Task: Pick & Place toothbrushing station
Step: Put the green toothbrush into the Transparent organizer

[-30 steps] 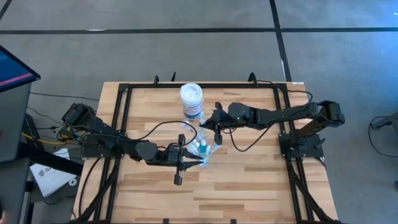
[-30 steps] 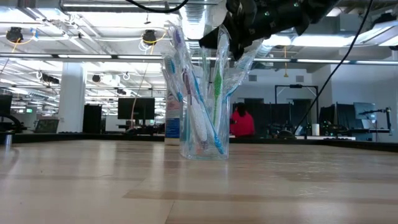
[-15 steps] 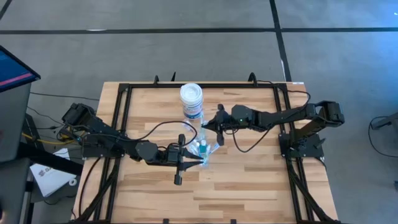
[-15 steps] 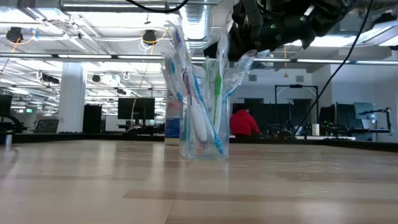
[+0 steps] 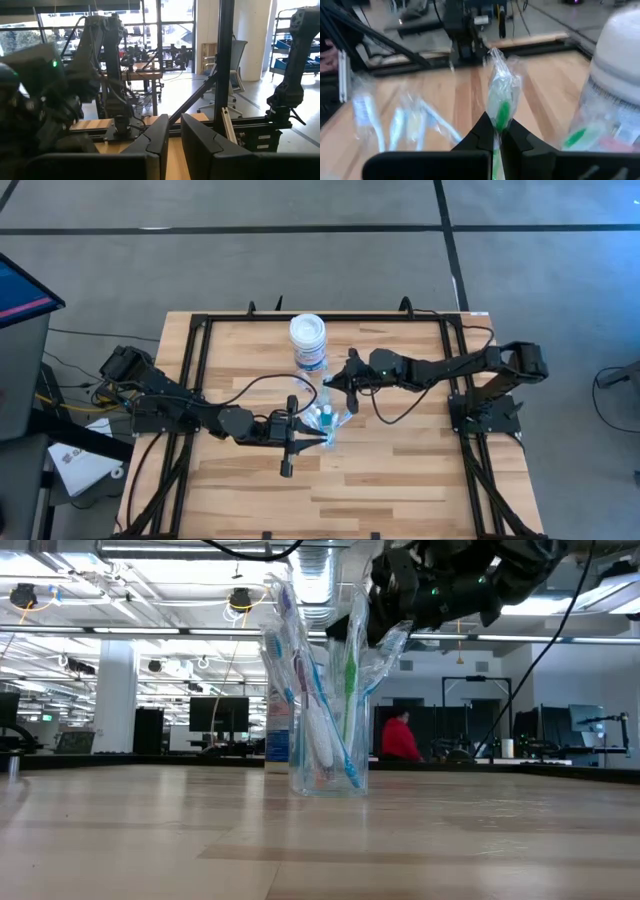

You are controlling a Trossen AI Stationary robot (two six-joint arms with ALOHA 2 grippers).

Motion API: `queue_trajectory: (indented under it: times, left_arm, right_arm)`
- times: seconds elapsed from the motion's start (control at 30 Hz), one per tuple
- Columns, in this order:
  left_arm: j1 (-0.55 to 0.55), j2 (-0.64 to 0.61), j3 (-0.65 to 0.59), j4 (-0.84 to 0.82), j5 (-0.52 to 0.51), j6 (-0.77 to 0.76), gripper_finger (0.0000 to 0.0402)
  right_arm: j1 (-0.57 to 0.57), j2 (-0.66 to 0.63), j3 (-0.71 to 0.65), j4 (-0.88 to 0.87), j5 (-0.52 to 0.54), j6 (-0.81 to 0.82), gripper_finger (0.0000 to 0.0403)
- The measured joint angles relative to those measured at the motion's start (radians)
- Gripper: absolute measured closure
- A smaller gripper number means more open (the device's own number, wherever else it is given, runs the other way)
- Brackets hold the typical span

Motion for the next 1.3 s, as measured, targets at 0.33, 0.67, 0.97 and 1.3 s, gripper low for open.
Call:
queue_trajectory:
  times: [0.33, 0.67, 0.97, 1.3]
  left_arm:
    - [0.000, 0.000, 0.000, 0.000, 0.000, 0.000, 0.0357]
    - [0.000, 0.000, 0.000, 0.000, 0.000, 0.000, 0.0357]
    - [0.000, 0.000, 0.000, 0.000, 0.000, 0.000, 0.0357]
    - [0.000, 0.000, 0.000, -0.001, 0.000, 0.000, 0.0357]
  right_arm:
    - [-0.019, 0.170, -0.001, 0.180, -0.077, 0.043, 0.0401]
    - [-0.027, 0.195, -0.002, 0.177, -0.081, 0.070, 0.0359]
    - [-0.028, 0.190, -0.002, 0.183, -0.081, 0.068, 0.0339]
    - [-0.028, 0.190, -0.001, 0.186, -0.081, 0.065, 0.0338]
